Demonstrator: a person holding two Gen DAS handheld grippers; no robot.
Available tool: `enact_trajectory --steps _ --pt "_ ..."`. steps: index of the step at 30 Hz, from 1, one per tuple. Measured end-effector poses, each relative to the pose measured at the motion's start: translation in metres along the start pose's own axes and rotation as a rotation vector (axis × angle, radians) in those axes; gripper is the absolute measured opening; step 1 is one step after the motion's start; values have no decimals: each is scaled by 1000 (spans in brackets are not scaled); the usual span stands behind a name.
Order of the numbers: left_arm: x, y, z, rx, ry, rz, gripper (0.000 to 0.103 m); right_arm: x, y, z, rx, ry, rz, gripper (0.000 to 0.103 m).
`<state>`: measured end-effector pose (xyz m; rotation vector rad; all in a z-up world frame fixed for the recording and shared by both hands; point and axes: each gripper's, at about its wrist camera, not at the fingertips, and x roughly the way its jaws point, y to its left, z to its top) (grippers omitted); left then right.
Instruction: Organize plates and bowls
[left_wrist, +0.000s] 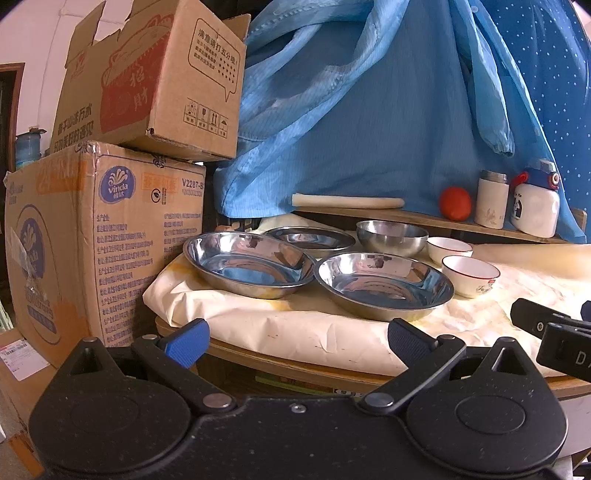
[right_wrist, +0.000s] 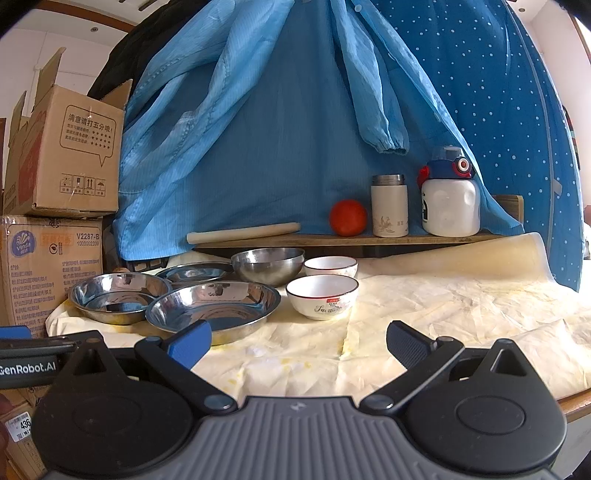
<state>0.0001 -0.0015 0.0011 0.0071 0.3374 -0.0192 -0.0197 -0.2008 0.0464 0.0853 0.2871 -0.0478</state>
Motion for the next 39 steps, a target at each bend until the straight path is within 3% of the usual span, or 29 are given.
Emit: enact_trajectory --steps 39 --pt "-4 2 4 5 -11 16 102 1 -1 1 -3 4 0 103"
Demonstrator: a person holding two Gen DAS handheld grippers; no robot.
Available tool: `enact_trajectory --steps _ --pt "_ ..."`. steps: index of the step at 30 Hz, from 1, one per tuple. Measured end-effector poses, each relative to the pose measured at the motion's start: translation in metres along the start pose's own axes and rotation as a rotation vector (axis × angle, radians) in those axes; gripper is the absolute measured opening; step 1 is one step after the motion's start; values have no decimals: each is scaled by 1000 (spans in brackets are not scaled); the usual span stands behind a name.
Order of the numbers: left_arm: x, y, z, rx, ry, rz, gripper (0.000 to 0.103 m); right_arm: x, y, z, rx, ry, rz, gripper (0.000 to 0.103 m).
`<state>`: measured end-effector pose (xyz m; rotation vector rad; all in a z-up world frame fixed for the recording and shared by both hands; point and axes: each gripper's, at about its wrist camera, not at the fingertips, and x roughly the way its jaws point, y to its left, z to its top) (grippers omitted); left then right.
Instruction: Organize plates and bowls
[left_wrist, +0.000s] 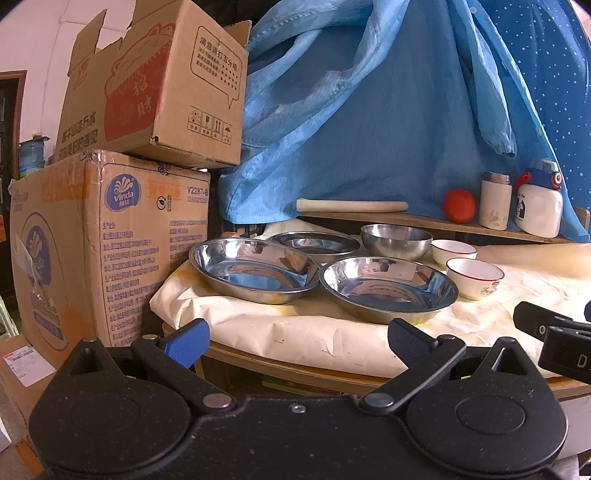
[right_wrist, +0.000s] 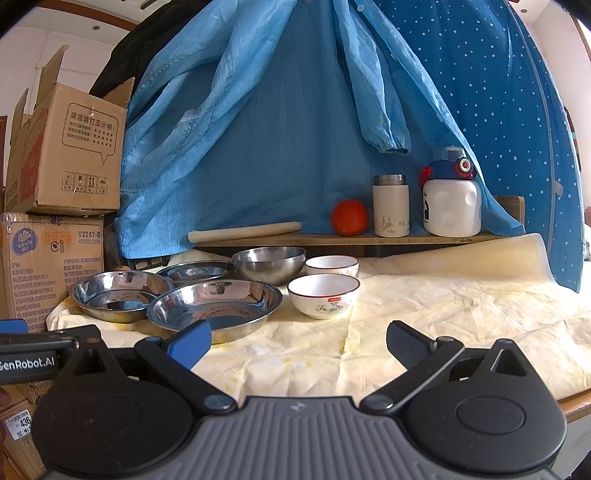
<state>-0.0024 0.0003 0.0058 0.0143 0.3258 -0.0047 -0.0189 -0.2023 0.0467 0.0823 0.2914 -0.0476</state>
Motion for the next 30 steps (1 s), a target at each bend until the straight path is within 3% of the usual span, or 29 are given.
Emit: enact_trajectory --steps 16,25,30 --pt "40 28 22 -55 40 77 102 32 -2 11 -55 25 15 103" --pt "77 53 39 -129 81 170 102 78 16 43 -185 33 155 103" --pt "95 66 43 -194 118 186 102 115 27 66 -213 61 260 103"
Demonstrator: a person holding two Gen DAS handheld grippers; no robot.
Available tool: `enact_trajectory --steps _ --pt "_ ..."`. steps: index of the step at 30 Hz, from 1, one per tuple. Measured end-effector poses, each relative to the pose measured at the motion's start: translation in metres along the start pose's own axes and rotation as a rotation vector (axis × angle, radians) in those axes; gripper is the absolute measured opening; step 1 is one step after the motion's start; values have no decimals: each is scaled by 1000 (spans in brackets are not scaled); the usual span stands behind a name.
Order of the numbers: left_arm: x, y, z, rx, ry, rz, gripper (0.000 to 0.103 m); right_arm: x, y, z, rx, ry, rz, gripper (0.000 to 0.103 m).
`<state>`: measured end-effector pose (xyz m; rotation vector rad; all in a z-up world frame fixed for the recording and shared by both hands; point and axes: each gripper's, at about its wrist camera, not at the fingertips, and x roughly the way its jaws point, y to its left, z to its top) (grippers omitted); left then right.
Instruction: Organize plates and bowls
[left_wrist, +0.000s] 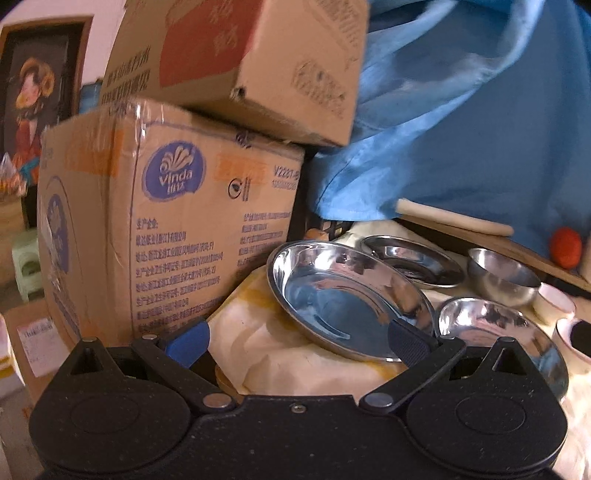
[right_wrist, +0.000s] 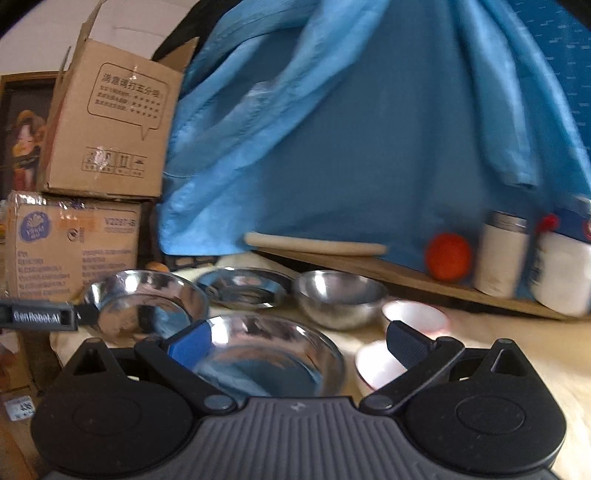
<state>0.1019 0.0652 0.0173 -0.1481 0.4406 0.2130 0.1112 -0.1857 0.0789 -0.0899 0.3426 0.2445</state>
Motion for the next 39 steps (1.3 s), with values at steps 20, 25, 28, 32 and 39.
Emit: enact_trajectory --steps 20,25,28,32,39 --pt "35 12 9 -83 34 -84 78 162 17 46 76 381 418 83" --pt "35 15 9 -97 19 -82 64 180 24 42 67 436 440 64" --pt "36 18 10 -113 14 -81 53 186 27 40 64 463 450 55" --pt "35 20 10 -121 16 -84 46 194 30 38 66 488 451 46" --pt "35 19 10 -130 20 -89 32 201 30 33 102 494 426 26"
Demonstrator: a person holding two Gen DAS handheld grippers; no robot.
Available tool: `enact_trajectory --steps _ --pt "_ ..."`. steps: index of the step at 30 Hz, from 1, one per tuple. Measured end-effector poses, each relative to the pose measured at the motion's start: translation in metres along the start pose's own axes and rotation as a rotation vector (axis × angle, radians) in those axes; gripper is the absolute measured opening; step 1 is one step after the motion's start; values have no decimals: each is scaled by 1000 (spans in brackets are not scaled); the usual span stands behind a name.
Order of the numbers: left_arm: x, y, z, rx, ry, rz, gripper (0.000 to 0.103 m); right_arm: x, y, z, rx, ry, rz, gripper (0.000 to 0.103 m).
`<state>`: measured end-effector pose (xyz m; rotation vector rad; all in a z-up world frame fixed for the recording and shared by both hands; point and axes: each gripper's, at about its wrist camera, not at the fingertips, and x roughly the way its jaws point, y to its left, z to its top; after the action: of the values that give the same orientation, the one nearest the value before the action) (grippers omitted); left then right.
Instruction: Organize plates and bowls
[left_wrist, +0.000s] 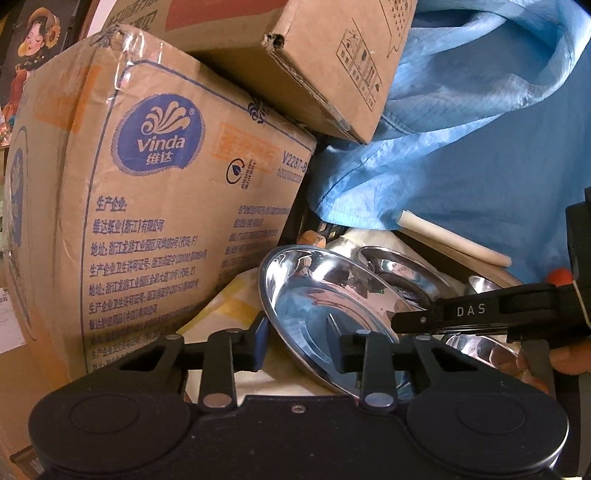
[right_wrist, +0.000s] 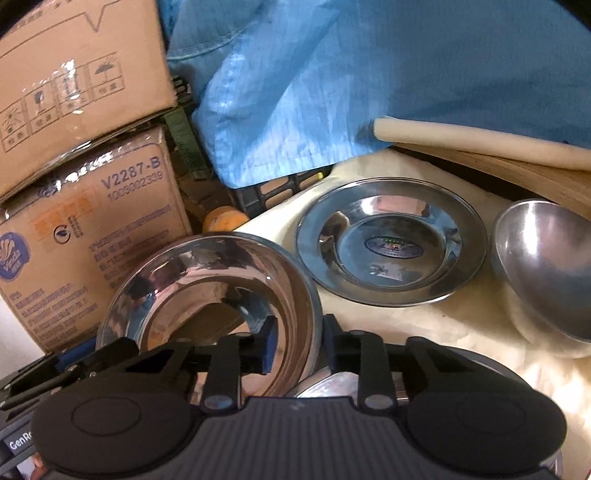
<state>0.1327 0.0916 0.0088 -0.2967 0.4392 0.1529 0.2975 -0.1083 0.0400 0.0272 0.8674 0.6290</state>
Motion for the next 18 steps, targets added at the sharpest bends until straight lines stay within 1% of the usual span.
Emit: enact_trajectory --steps 2,3,11,13,18 --pt "-1 2 0 -16 -8 17 27 -1 -2 -1 14 -10 -2 23" --pt "-2 2 1 -21 -12 17 27 -1 -2 -2 17 -14 -1 21" --pt "-12 3 5 -39 -48 36 26 -9 -2 -4 51 -59 36 19" --pt "-15 3 8 -44 -62 40 26 -14 -1 -3 58 -86 45 17" --pt "-20 -1 14 -66 -72 32 26 -30 0 0 67 -146 55 16"
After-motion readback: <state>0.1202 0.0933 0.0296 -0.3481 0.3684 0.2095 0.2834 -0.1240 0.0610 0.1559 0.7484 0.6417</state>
